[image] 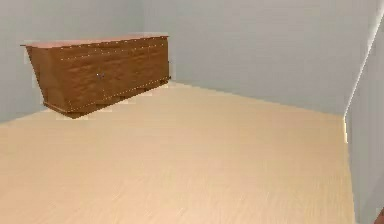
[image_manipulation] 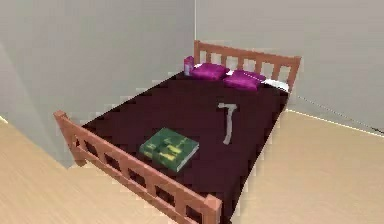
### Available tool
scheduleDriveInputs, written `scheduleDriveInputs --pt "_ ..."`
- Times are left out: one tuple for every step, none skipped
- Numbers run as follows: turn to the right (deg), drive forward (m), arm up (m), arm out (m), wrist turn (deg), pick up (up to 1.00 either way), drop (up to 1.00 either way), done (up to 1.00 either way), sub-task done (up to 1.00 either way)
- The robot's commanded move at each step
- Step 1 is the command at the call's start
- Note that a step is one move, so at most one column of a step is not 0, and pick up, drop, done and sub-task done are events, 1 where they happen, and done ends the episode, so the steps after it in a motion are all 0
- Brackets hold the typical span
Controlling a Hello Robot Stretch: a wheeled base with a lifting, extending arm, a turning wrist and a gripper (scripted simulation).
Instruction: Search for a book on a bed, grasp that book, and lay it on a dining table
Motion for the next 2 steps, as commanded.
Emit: scheduleDriveInputs --pt "45.0 0.00 0.00 0.00 0.0 0.00 0.00 0.00 0.00" --pt "45.0 0.00 0.00 0.00 0.0 0.00 0.00 0.00 0.00"
